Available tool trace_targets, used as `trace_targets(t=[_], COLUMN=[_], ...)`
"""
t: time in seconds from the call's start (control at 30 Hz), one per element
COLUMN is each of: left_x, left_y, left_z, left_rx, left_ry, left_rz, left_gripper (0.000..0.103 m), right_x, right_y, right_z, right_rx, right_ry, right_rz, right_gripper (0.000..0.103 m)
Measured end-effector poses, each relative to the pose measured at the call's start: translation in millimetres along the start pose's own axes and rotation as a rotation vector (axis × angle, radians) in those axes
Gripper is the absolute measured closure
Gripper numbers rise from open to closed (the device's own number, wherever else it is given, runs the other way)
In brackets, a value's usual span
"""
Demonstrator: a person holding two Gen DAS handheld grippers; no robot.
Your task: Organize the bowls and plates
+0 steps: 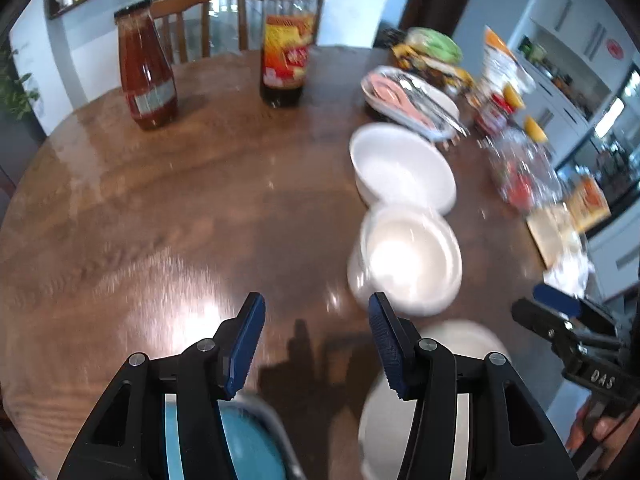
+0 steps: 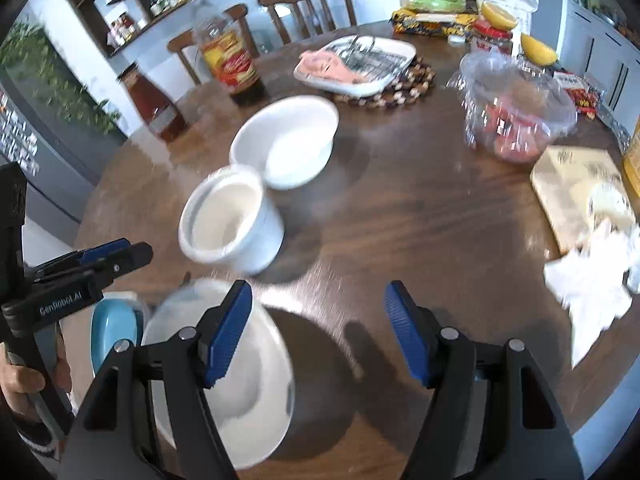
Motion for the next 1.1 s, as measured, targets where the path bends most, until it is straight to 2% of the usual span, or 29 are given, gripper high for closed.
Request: trace_targets(t=[0.17,0.37,0.5,0.73,0.8,0.83,0.9,1.03,1.1], left_x=[38,73,83,80,80,80,79,75,73], left_y=[-22,-44,-51,-54,-54,-53,-54,-62,-68], left_z=[-22,-76,-106,-122,-124,-125,-126,-126,-124], left_rx=[0.018,0.061,0.132,0.180,0.175,0.186,0.172,0.149,0.158], left_ry=[-0.028,0.041,0.068,0.090,0.098,0.094,0.097,0.101,0.085], left_rz=[0.008,0.016,-0.005,-0.051,-0.050,-0.055,-0.062,-0.098,-0.122], left_gripper=[0.048,0.048,0.048,0.048,0.048,0.048,0.052,0.082,0.087], right_x=[36,76,90,98,99,100,100,104,107], right_y=[-19,-40,-50,-50,-49,-49,-47,-38,-31], right_z=[-14,-53,-76,-104,-109,-111,-114,-114,-113], right_rx=[-0.019,-0.011,0.019,0.060,0.066,0.070,0.090,0.118,0.118], right_ry=[-0.018,0.003,0.006,0.064,0.076,0.080,0.085,0.079,0.081], right_rz=[0.002,-0.008,-0.039,-0.036,-0.034,-0.032,-0.030,-0.003,0.016], right_gripper=[0.032,0.031,0.031,0.033,0.047,0.050,0.066,0.082,0.090])
Point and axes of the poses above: each gripper's, at about its wrist camera, not at the fingertips, and z roughly against the way its jaws point, y to its left, x to its top, the point moved 3 cm from there along -z, roughly the way its jaws point, and after that the axes turned 14 degrees about z, right-handed, at the moved point
